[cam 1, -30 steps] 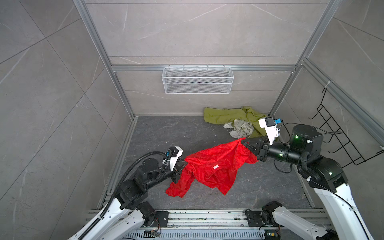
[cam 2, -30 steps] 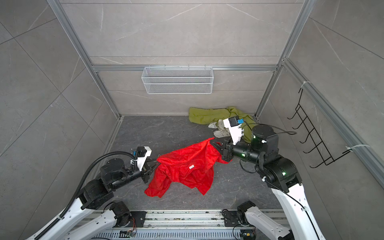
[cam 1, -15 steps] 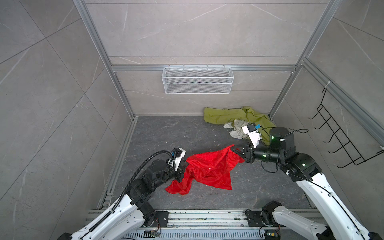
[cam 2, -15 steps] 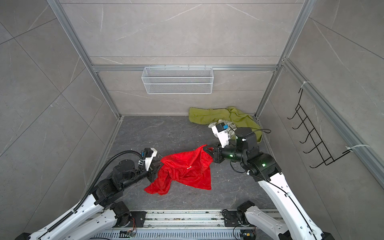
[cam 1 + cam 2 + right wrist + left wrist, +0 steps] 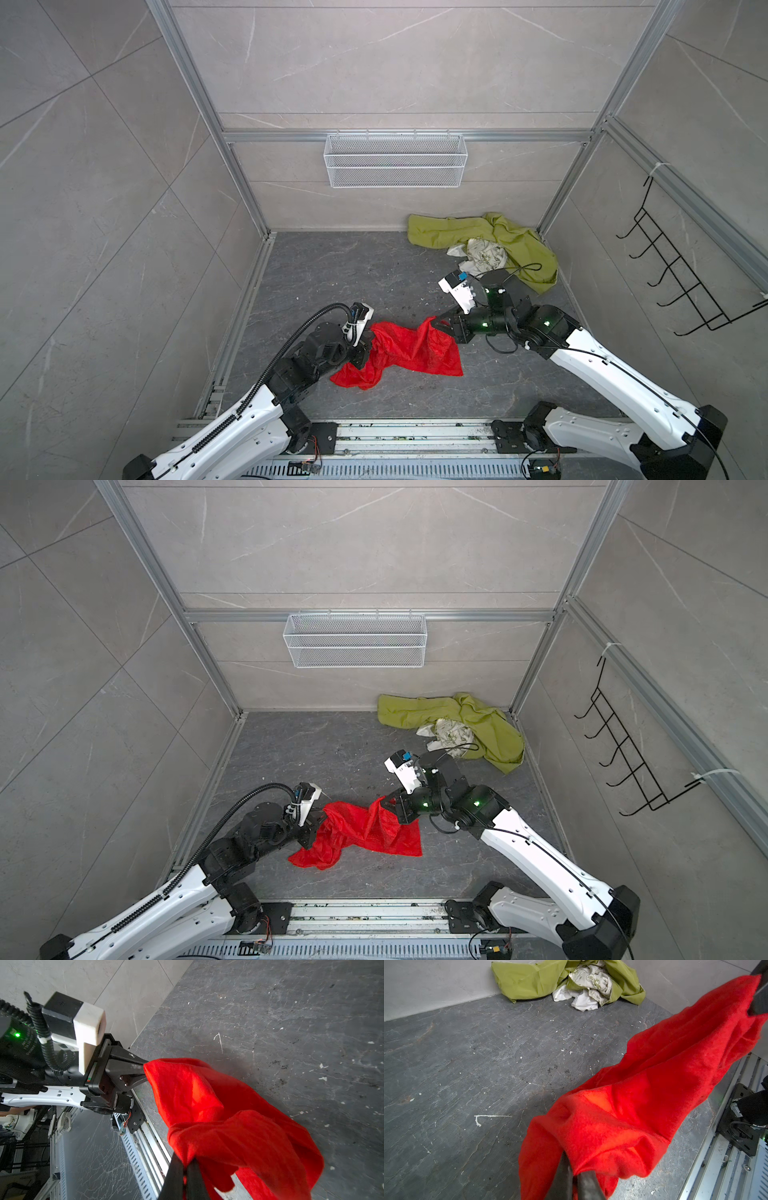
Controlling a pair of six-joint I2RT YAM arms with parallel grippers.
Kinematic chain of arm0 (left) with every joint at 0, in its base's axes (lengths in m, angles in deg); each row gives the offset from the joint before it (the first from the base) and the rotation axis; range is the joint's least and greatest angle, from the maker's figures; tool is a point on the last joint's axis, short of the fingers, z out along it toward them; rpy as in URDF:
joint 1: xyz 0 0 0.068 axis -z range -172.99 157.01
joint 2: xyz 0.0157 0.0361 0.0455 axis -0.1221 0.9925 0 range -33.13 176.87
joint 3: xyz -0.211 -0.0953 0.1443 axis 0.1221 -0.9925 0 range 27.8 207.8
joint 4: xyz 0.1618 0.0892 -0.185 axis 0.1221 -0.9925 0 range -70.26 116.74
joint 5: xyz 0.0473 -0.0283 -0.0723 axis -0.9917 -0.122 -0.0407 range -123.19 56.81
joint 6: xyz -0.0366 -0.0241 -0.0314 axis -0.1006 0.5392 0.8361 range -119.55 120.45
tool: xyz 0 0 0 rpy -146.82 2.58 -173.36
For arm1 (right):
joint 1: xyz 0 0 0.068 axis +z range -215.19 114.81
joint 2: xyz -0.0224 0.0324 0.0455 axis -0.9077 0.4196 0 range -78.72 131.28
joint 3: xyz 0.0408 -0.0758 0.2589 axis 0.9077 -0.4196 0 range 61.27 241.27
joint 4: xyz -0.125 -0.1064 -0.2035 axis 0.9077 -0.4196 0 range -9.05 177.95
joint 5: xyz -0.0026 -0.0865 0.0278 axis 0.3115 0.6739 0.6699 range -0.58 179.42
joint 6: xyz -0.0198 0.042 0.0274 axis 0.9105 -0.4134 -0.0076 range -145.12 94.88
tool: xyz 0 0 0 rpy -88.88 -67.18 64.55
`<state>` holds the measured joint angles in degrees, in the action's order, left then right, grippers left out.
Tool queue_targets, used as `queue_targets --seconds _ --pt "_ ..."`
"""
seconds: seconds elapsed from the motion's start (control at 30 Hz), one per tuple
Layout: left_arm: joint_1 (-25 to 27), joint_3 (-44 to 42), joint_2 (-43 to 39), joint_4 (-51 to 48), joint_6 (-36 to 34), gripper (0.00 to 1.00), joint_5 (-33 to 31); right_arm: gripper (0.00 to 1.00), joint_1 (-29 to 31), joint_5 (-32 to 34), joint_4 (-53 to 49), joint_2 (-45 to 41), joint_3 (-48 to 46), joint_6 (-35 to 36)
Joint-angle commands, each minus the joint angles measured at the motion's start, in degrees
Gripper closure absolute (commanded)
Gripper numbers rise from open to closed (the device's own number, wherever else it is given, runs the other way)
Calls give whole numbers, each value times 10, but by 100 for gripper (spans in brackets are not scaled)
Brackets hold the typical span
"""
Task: Pick out a specific cloth from the pile
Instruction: 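Lower the red cloth with both grippers onto the floor near the robot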
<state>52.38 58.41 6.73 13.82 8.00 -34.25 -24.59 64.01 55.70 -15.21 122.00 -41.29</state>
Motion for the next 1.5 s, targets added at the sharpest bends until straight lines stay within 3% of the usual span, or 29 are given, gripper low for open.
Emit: queue_targets --seconds 0.0,0.63,1.47 --pt "1 7 -4 0 8 100 -6 100 12 17 24 8 -15 -8" --pt "4 -9 34 6 72 100 -4 100 27 46 43 38 -43 -12" --pt "49 -32 97 16 135 100 -53 100 29 93 97 61 -130 -50"
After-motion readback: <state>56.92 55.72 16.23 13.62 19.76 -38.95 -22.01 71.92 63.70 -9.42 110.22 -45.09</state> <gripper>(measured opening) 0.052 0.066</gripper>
